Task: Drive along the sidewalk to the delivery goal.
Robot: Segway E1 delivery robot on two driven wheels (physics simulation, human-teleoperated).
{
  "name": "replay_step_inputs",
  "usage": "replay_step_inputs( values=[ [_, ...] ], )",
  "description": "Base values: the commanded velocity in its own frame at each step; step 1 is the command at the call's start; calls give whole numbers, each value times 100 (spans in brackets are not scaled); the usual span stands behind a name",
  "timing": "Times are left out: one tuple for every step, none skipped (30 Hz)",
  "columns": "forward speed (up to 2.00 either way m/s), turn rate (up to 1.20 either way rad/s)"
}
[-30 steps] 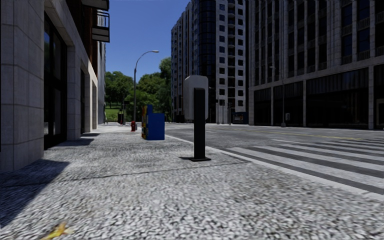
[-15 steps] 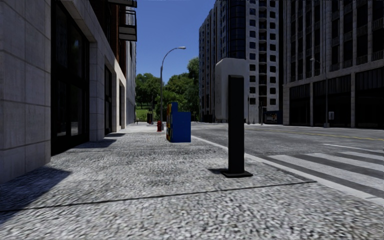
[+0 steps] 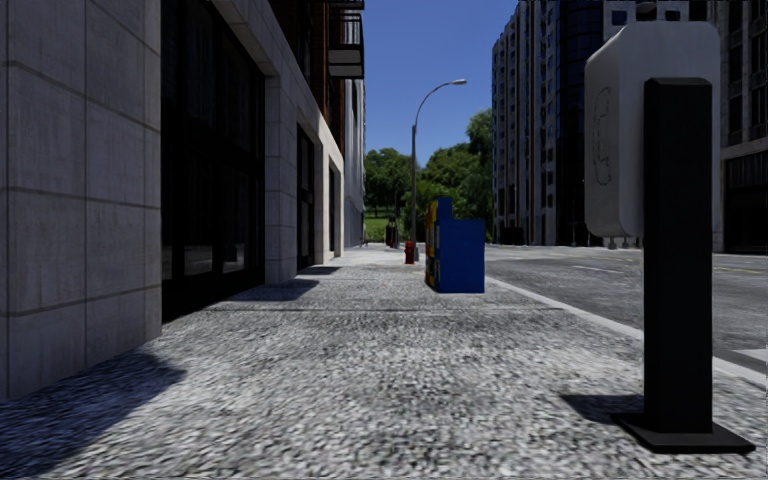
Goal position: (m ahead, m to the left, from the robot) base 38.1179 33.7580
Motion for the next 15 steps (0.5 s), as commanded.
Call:
replay_step_inputs(
  values=[
    [200, 59],
    [200, 55],
    [200, 55],
    [200, 54],
    [200, 53],
    [200, 48],
    [200, 48],
    [200, 27],
    [200, 0],
    [200, 0],
    [200, 0],
    [200, 0],
    [200, 0],
    [200, 0],
    [200, 0]
  ],
)
